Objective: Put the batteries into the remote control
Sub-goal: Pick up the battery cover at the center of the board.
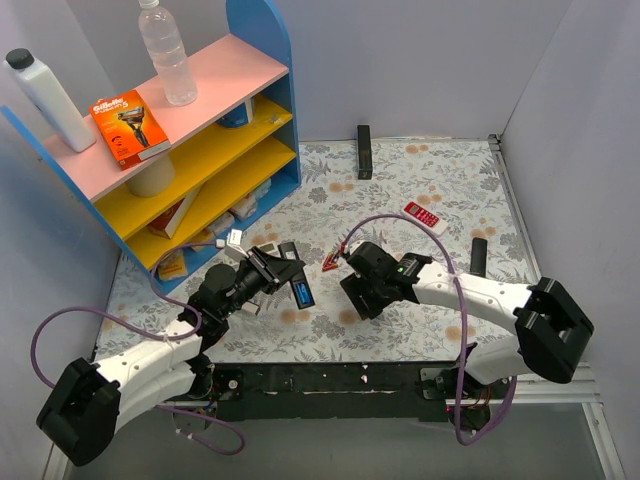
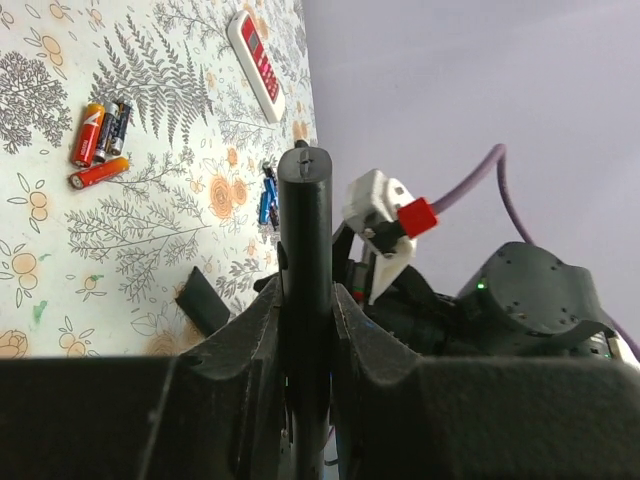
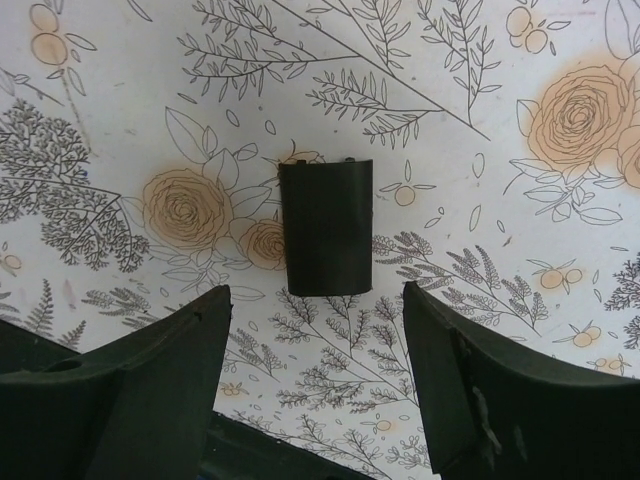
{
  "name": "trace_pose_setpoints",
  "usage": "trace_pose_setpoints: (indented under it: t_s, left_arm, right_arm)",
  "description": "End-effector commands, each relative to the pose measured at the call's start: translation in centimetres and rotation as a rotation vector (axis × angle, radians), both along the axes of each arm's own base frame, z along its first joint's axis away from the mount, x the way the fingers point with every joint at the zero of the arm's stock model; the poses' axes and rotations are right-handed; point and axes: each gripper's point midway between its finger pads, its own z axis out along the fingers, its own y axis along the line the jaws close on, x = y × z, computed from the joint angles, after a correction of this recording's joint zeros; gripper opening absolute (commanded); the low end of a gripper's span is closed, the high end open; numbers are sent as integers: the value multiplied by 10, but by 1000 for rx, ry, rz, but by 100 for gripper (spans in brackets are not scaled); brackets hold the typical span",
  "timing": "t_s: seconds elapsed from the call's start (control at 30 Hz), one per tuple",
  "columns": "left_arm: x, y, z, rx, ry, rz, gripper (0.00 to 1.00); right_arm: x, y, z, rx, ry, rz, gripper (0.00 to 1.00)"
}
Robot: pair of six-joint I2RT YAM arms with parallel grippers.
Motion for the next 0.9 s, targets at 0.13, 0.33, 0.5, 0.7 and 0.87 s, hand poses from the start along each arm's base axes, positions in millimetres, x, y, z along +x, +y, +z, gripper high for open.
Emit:
trace_pose_setpoints:
  t_s: [0.13, 0.33, 0.5, 0.7, 0.87]
  left_arm:
    - [2, 10, 0, 10, -23, 47, 0]
    - [2, 10, 2, 4, -26, 46, 0]
    - [1, 7, 2, -7, -25, 31, 0]
    - [1, 4, 0, -34, -24, 18, 0]
    - [9, 7, 9, -44, -71, 56, 0]
  right_arm:
    - [9, 3, -27, -58, 13, -23, 72]
    - [1, -2, -47, -100, 62, -27, 65]
    - [-7, -4, -54, -98, 98, -16, 40]
    - [0, -3, -35, -94, 64, -26, 29]
    - [6, 10, 14, -27, 25, -25, 28]
